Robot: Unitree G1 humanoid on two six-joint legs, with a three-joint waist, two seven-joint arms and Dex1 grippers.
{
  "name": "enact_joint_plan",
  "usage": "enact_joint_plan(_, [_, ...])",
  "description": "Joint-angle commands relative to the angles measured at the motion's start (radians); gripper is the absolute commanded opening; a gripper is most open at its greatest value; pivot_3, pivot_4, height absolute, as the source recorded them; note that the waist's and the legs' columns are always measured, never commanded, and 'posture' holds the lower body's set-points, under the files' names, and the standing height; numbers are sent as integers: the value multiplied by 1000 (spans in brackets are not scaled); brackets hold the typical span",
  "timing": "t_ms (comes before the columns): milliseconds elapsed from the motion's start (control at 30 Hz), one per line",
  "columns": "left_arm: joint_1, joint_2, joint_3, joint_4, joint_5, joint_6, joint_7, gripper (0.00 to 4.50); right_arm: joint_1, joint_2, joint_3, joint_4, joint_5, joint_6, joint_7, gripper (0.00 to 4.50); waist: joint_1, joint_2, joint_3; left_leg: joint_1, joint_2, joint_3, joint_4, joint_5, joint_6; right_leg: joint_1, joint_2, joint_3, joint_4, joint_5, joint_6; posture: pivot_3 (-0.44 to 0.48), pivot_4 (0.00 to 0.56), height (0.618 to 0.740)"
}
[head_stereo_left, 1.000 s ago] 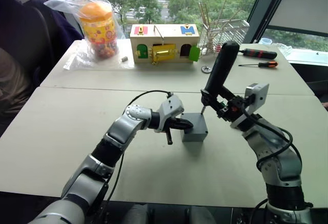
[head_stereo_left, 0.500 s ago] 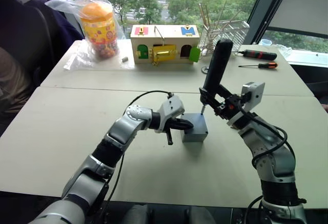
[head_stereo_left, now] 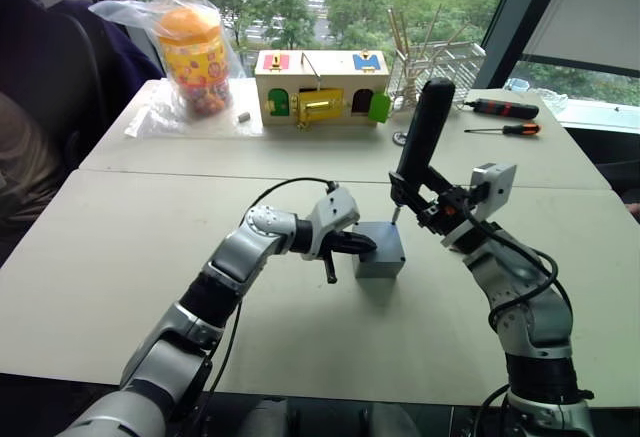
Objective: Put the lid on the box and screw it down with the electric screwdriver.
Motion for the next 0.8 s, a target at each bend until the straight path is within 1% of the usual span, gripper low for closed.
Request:
enact_joint_plan(33, [2,-2,-8,3,11,2,-1,0,89,2,69,118,-29,82,11,1760,0,0,0,0,0,0,0,0,0,0,0,0,0,0,0,0,150,740])
enact_joint_plan(233, [-3,-7,-6,15,13,-4,1,0,77,-15,64,72,-34,81,5,1760,1,1,0,0,0,-1,-1,0,0,2,0,0,-5,0,0,0,150,740])
enact_joint_plan(400, [-1,-13,-6,19,14,-10,3,0,13,-37,-6,-65,41,149,-45,1760,3,4,4,0,0,-1,-1,0,0,5,1,0,-10,0,0,0,150,740])
enact_joint_plan(467, [0,-15,-7,22,15,-13,3,0,-33,-59,-36,-125,82,206,-69,1760,3,7,6,-1,0,-1,-1,0,0,5,0,0,-11,0,0,0,150,740])
enact_joint_plan(567, [0,-23,-5,29,12,-25,2,0,-124,-101,-81,-210,149,300,-109,1760,4,12,14,-9,-1,-1,1,1,-1,-2,0,1,-11,0,0,0,150,740])
enact_joint_plan(600, [-1,-26,-5,32,11,-30,-1,0,-151,-110,-98,-227,175,326,-122,1760,4,14,18,-9,-1,-1,2,1,-1,-2,0,1,-11,0,0,0,150,740])
enact_joint_plan(733, [-5,-37,1,37,11,-41,-3,0,-276,-120,-194,-265,309,430,-212,1760,2,18,27,-16,0,-1,1,1,-2,-6,0,0,-10,0,0,0,150,740])
enact_joint_plan(800, [-7,-40,10,30,5,-39,-2,0,-314,-141,-213,-271,322,509,-278,1760,4,19,30,-17,-1,-1,2,1,-2,-7,0,0,-9,0,0,0,150,740])
